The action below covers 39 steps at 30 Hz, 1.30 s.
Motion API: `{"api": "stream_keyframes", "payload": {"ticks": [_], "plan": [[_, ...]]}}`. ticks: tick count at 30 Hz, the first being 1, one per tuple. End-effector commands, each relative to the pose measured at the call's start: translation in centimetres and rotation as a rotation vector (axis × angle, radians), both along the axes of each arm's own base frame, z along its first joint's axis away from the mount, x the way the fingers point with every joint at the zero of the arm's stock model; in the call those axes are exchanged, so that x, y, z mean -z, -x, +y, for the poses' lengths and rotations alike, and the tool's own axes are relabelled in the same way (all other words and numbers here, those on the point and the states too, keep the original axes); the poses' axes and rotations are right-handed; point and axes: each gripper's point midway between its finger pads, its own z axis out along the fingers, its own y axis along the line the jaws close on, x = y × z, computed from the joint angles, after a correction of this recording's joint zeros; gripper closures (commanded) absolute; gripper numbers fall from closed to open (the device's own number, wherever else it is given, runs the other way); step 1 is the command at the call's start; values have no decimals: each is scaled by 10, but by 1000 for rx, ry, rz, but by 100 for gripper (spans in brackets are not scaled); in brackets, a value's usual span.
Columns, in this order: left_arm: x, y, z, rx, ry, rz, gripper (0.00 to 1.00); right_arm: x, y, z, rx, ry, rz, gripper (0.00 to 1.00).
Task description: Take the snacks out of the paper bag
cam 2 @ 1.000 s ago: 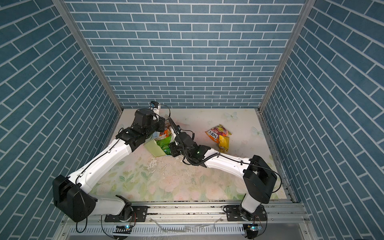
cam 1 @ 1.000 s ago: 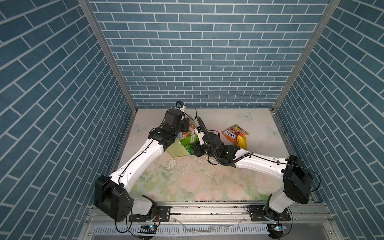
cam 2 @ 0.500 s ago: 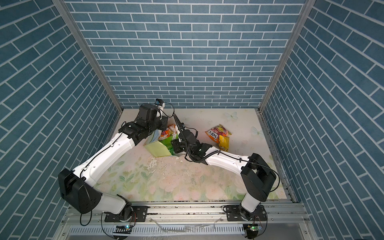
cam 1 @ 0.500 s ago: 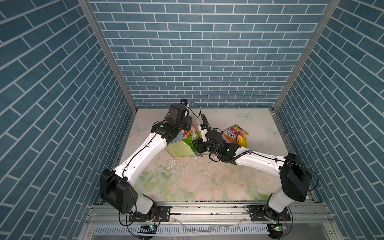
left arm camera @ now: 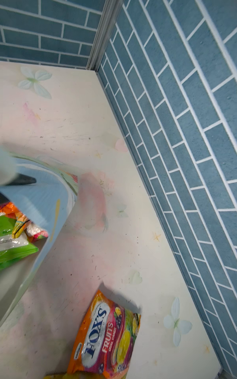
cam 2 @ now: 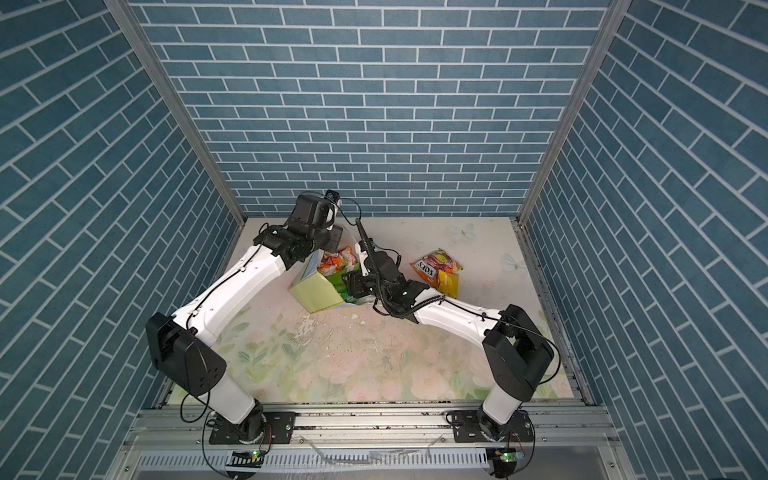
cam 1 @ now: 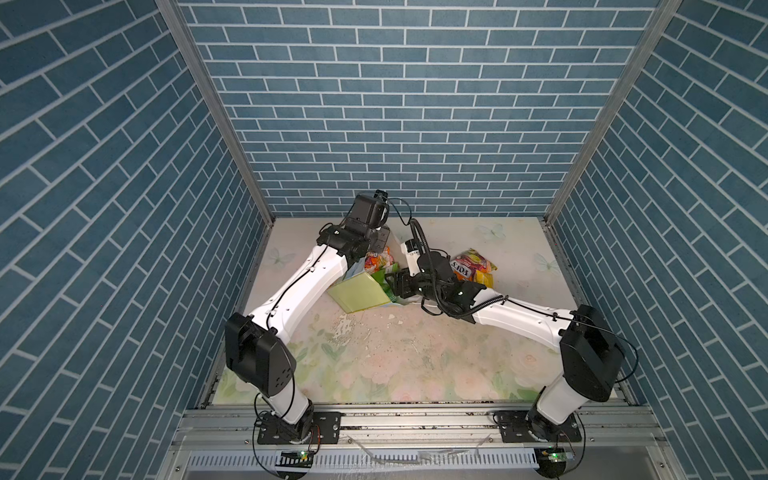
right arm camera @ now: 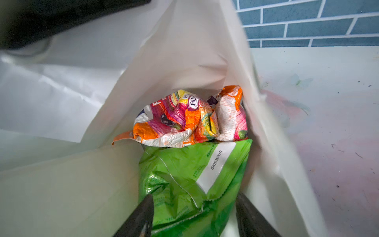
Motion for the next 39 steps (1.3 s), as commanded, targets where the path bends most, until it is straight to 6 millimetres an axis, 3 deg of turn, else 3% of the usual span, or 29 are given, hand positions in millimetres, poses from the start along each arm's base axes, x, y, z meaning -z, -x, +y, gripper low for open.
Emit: {"api": "stream_keyframes", "payload": {"ticks": [1,12,16,22,28,39], "plan": [[-61,-15,5,-30,-7,-182,100,-36,-2,-1,-10,-55,-61,35],[-80,-47,8,-34,-55,-244,100,-41,0,-12,13,-65,-82,35],[-84,-53,-1,-10,-46,-225,100,-37,1,-16,23,-64,-78,35],[-83,-39,-17,38,17,-202,100,-25,1,-20,43,-91,-44,34],[-80,-18,-26,57,20,-214,100,-8,-4,-23,83,-118,22,23],[-85,15,-50,153,100,-269,100,9,-13,-17,117,-180,85,26]]}}
